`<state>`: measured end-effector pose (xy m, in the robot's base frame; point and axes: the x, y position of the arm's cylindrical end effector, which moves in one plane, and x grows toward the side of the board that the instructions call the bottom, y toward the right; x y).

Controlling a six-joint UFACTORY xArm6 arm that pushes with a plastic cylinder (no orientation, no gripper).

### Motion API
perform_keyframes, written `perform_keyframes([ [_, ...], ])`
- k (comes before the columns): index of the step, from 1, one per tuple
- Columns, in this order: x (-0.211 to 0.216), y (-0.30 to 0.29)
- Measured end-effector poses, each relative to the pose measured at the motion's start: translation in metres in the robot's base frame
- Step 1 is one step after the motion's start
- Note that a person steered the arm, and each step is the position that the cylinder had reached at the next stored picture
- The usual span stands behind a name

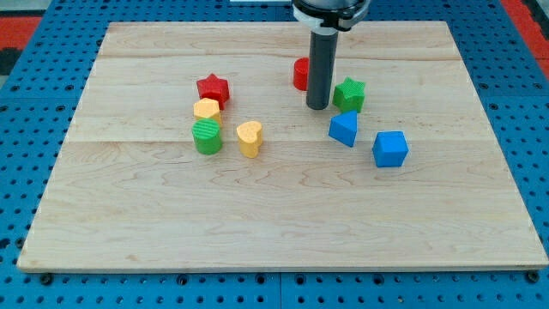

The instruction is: Move the green star slightly towards the right

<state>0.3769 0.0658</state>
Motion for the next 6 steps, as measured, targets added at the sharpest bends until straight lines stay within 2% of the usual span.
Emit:
perform_keyframes([
  [2, -0.018, -0.005],
  [3, -0.020, 0.052],
  [4, -0.020, 0.067],
  [6, -0.020, 0.055],
])
